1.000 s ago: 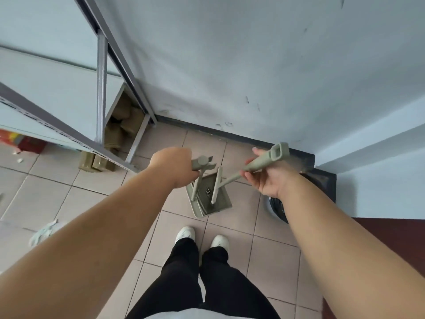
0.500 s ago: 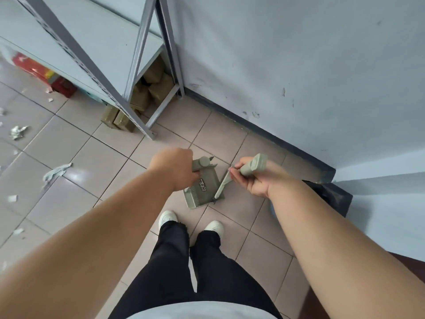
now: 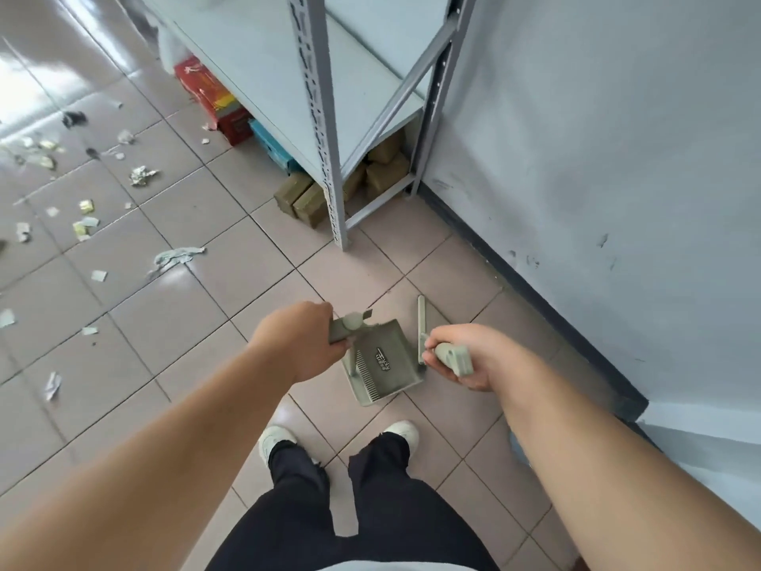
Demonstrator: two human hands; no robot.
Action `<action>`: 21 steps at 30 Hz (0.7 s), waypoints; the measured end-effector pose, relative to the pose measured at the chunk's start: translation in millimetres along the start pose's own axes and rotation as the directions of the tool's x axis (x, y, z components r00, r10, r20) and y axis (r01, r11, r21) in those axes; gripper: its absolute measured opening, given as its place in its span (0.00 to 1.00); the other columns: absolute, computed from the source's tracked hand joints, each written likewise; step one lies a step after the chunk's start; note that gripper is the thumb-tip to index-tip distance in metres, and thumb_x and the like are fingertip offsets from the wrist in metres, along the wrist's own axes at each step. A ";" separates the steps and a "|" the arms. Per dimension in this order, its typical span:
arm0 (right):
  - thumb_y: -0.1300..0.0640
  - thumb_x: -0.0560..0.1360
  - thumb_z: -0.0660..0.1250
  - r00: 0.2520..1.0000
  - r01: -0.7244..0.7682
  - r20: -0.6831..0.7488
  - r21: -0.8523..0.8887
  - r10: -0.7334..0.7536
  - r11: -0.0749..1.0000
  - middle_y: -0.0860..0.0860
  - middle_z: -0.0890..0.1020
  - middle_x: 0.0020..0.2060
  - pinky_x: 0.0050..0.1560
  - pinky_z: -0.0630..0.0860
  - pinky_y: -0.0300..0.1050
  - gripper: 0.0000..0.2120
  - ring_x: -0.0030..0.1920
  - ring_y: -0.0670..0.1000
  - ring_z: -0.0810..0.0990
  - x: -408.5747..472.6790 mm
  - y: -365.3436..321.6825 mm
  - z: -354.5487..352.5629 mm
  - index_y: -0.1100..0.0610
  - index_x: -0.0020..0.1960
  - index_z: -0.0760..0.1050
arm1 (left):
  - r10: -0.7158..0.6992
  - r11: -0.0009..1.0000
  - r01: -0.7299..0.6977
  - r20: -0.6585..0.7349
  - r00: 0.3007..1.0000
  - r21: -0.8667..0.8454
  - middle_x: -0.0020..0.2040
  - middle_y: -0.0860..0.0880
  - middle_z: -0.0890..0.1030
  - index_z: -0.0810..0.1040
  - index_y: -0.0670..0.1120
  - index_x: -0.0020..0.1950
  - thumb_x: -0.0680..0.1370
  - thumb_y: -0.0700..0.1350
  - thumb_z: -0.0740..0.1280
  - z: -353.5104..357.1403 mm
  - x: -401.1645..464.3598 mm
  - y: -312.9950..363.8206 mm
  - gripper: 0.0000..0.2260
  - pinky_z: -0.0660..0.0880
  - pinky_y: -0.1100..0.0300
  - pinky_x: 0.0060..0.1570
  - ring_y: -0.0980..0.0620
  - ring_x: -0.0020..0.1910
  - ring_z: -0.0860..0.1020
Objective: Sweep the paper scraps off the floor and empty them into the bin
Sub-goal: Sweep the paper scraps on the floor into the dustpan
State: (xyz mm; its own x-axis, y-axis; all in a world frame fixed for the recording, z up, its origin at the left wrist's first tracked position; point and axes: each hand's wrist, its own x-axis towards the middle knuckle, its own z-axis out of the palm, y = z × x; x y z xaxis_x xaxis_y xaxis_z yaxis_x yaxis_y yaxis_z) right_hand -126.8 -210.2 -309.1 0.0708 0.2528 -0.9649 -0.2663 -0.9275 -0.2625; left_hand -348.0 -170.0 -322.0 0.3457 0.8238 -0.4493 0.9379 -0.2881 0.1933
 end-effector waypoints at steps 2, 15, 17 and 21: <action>0.68 0.75 0.61 1.000 0.011 0.001 -0.104 -0.011 0.994 0.53 0.77 0.18 0.28 0.77 0.35 0.08 0.23 0.47 0.78 -1.7 -0.6 32.4 0.62 0.37 0.71 | -0.054 0.998 0.053 -0.017 0.998 -0.031 0.33 0.53 0.70 0.68 0.48 0.41 0.72 0.59 0.63 -4.0 -13.9 -29.9 0.15 0.65 0.58 0.30 0.46 0.34 0.72; 0.68 0.73 0.62 0.996 0.081 0.073 -0.600 -0.047 0.796 0.53 0.75 0.23 0.31 0.74 0.37 0.10 0.25 0.47 0.74 -10.2 -3.2 299.4 0.60 0.33 0.71 | -0.352 0.917 0.312 -0.137 0.926 -0.250 0.39 0.49 0.72 0.70 0.46 0.47 0.76 0.57 0.60 -17.2 -122.9 -266.1 0.14 0.67 0.57 0.33 0.43 0.39 0.75; 0.68 0.74 0.61 0.995 0.088 0.098 -0.613 -0.035 0.785 0.52 0.75 0.17 0.25 0.74 0.35 0.11 0.18 0.46 0.74 -10.0 -7.4 335.9 0.60 0.34 0.70 | -0.399 0.895 0.350 -0.146 0.905 -0.278 0.37 0.50 0.69 0.67 0.46 0.44 0.76 0.56 0.60 -17.9 -134.0 -294.6 0.13 0.67 0.57 0.33 0.44 0.37 0.73; 0.68 0.74 0.61 0.988 0.124 0.153 -0.684 -0.025 0.719 0.55 0.75 0.25 0.20 0.73 0.33 0.09 0.16 0.45 0.73 -5.5 -17.1 403.0 0.62 0.35 0.71 | -0.511 0.836 0.435 -0.186 0.839 -0.334 0.37 0.50 0.68 0.65 0.47 0.41 0.76 0.55 0.62 -19.6 -151.6 -343.0 0.13 0.62 0.57 0.31 0.45 0.37 0.70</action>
State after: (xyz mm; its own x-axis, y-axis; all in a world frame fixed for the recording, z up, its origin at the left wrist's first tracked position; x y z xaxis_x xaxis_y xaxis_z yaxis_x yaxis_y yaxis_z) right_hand -510.0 -84.7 -298.6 -0.0707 0.3151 -0.9464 0.4749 -0.8237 -0.3097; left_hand -722.6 -186.5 -303.1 -0.1943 0.9295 -0.3135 0.9247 0.2803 0.2578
